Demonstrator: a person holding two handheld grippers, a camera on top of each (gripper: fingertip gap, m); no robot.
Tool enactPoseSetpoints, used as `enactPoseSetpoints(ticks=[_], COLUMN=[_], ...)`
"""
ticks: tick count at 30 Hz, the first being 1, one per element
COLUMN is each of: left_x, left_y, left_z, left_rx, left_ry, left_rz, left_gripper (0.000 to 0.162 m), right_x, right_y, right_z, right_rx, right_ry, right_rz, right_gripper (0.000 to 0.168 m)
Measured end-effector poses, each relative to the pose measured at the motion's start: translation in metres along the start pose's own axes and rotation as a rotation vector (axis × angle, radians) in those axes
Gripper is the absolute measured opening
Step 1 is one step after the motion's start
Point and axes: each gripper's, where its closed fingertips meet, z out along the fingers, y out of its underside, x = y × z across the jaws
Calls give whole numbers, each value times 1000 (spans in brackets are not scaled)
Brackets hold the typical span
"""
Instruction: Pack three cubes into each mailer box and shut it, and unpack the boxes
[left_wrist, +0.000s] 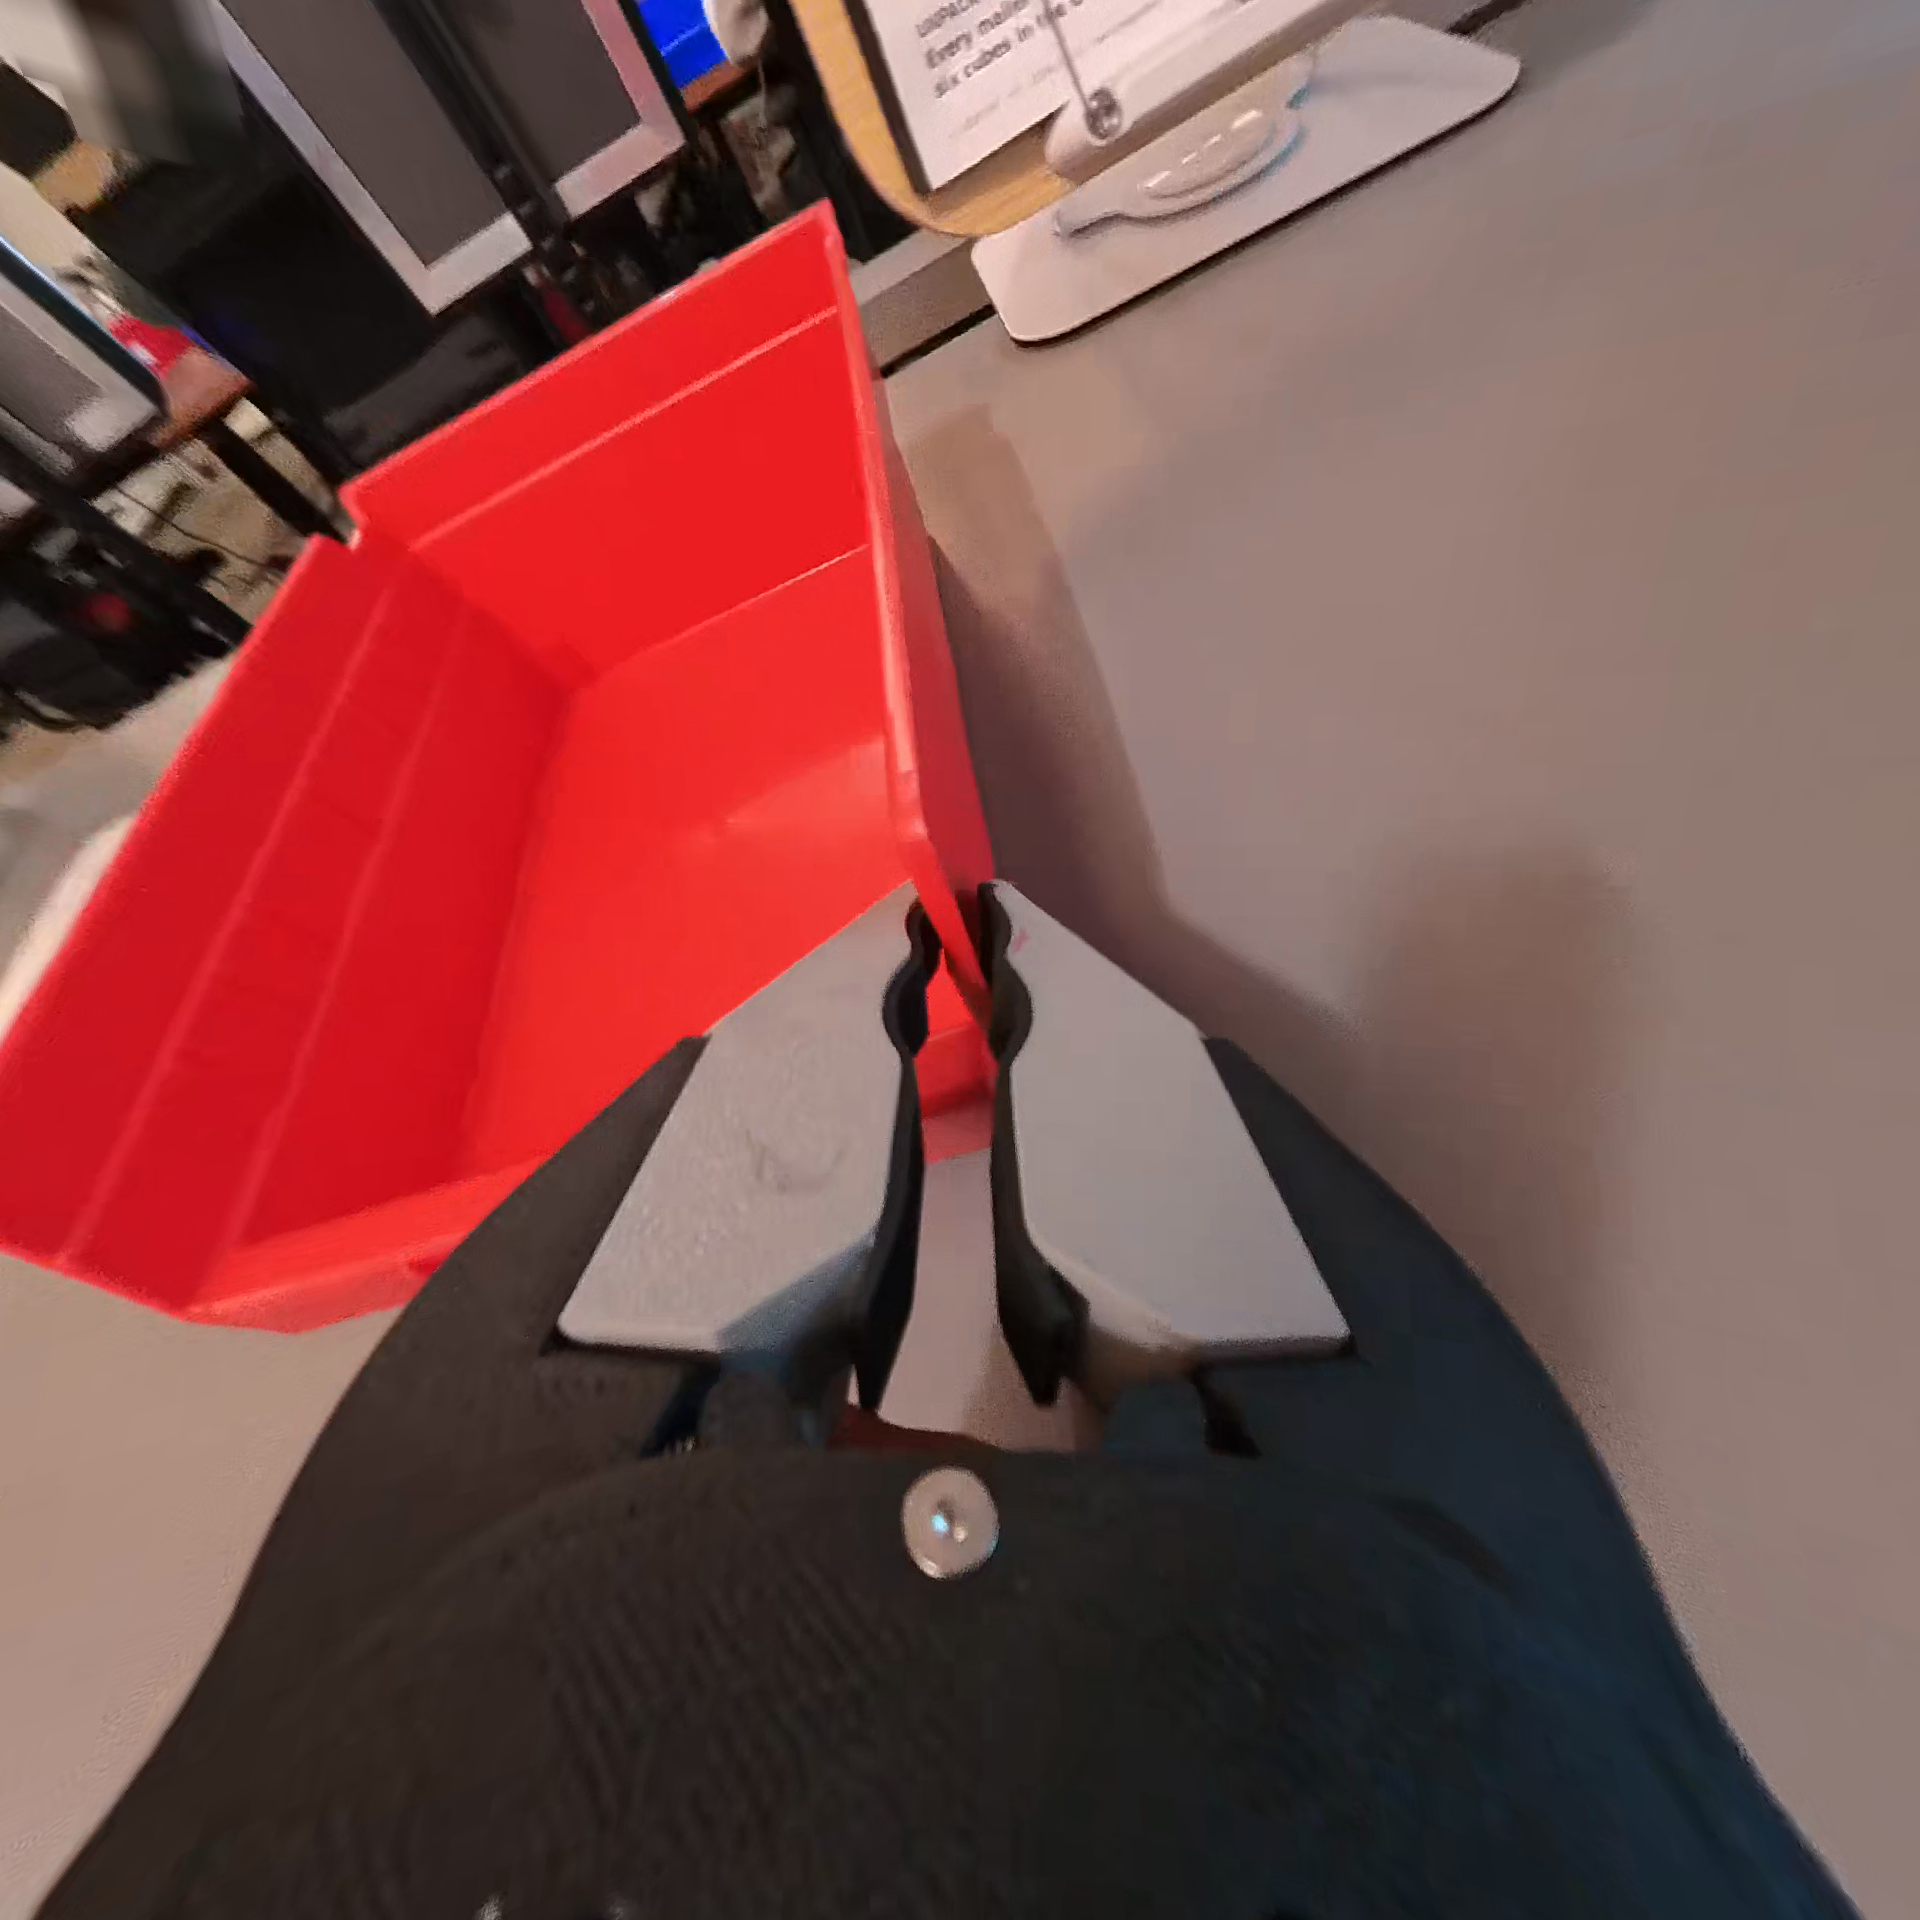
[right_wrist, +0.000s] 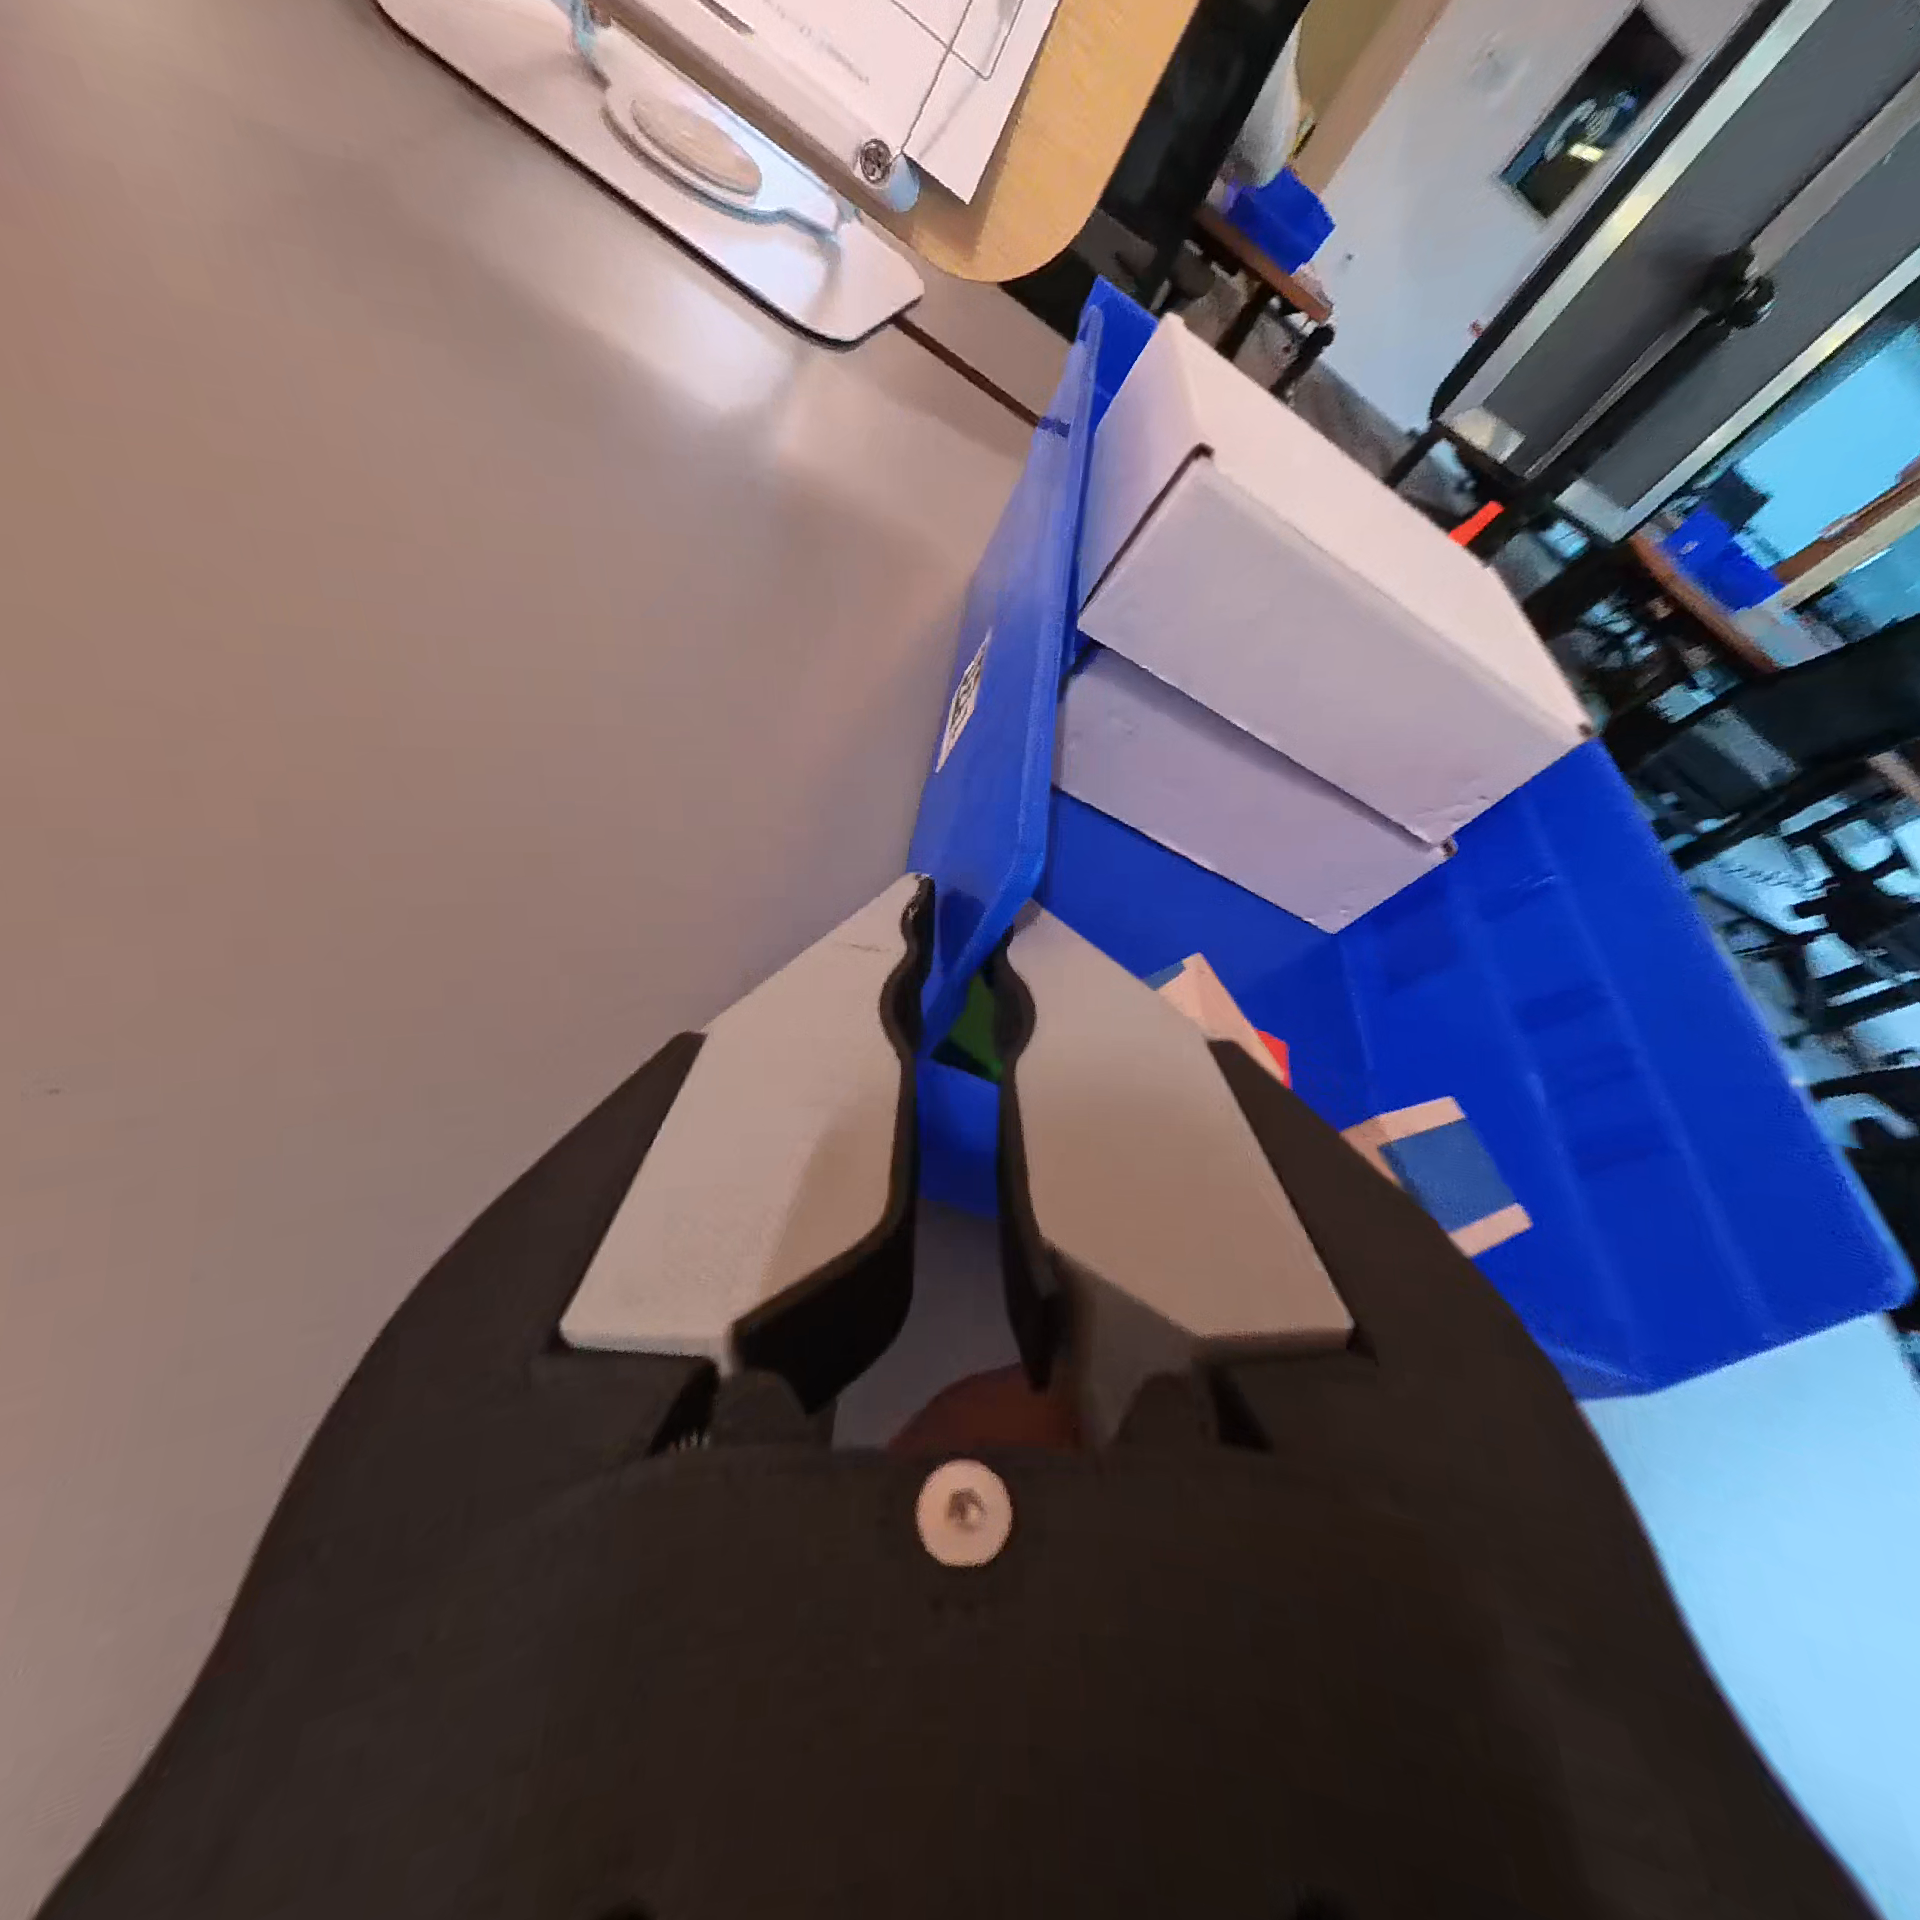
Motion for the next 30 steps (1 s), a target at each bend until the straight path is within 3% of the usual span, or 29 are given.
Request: enactPoseSetpoints(ticks=[4,10,17,23,26,30], left_x=[-14,-40,-77,-89,-89,-97], left_y=[-13,-50,-85,-110,-121,-123], left_z=[-11,-42,-106,-165,-185,-206], left_rx=[53,194,389,544,609,652], left_ry=[36,-67,-160,-210,-236,-266], left_rz=[-16,46,-4,-25,-25,-31], left_gripper=[1,0,1,1,1,1], right_x=[-18,-87,-207,-327,-380,-381], right_y=[-10,-51,-116,-183,-227,-255], right_z=[-1,-6,-17,-23,-36,-73], right_rx=[20,28,77,124,232,393], right_ry=[-61,-151,-295,-446,-564,-602], right_rz=[85,71,45,-96,-99,-110], right_gripper=[7,12,15,23,30,31])
